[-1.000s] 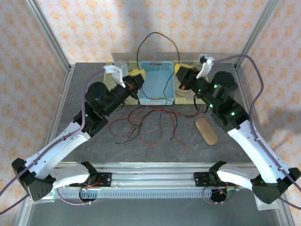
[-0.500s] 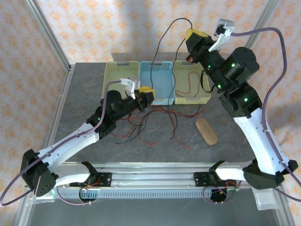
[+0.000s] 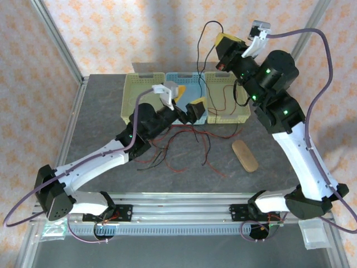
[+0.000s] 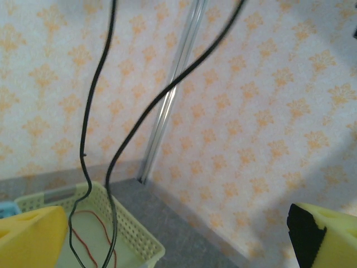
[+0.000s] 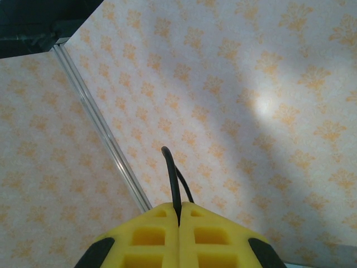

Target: Untangle the cables

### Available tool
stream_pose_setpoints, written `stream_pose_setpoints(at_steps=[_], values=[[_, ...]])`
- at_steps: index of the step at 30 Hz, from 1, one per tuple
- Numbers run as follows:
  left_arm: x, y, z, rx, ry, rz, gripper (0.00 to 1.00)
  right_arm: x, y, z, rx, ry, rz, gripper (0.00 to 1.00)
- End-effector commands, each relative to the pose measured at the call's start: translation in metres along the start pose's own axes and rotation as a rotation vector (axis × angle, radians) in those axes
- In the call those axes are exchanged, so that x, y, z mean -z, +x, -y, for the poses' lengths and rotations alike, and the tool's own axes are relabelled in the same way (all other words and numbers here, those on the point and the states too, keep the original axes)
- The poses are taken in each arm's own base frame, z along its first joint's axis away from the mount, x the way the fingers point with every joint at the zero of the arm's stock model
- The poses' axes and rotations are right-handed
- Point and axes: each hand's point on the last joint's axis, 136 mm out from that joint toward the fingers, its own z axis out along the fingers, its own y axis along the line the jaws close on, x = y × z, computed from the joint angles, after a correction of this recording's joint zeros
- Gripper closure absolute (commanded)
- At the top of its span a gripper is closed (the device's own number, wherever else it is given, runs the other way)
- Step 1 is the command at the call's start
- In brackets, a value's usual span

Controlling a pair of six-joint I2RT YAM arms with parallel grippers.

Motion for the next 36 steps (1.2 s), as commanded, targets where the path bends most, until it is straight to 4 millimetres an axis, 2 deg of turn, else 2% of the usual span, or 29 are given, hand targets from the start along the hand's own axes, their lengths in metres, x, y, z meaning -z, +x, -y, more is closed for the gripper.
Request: stream_pose_setpoints(at_steps=[1, 4, 8, 13, 16, 19, 25, 28, 31, 34, 36], values=[[-0.003, -0.033, -0.023, -0.077, -0.171, 0.16, 0.01, 0.003, -0.016, -0.006, -0.035, -0.019, 0.044, 1.0], [-0.007, -0.044, -0.028, -0.099, -0.224, 0.224, 0.01, 0.002, -0.014, -0.008, -0.042, -0.031, 0.033, 1.0], [-0.019, -0.046, -0.026, -0.14, -0.229, 0.236, 0.01, 0.004, -0.015, -0.013, -0.048, -0.061, 0.032, 1.0], [-0.031, -0.039, -0.023, -0.163, -0.185, 0.175, 0.01, 0.013, -0.023, -0.029, -0.01, -0.136, 0.041, 1.0], [-0.031, -0.03, -0.021, -0.146, -0.135, 0.124, 0.01, 0.022, -0.031, -0.034, 0.016, -0.154, 0.051, 1.0], [-0.026, -0.022, -0.021, -0.138, -0.123, 0.094, 0.18, 0.029, -0.038, -0.035, 0.027, -0.149, 0.067, 1.0], [-0.017, -0.015, -0.022, -0.119, -0.112, 0.071, 0.42, 0.032, -0.042, -0.032, 0.028, -0.128, 0.079, 1.0], [-0.018, -0.011, -0.024, -0.118, -0.119, 0.059, 0.52, 0.032, -0.042, -0.036, 0.013, -0.153, 0.079, 1.0], [-0.02, -0.009, -0.024, -0.114, -0.115, 0.054, 0.57, 0.032, -0.041, -0.037, 0.008, -0.159, 0.078, 1.0], [-0.023, -0.008, -0.022, -0.109, -0.105, 0.053, 0.54, 0.031, -0.04, -0.037, 0.0, -0.165, 0.074, 1.0], [-0.025, -0.008, -0.018, -0.105, -0.081, 0.052, 0.4, 0.029, -0.038, -0.036, 0.003, -0.159, 0.068, 1.0]])
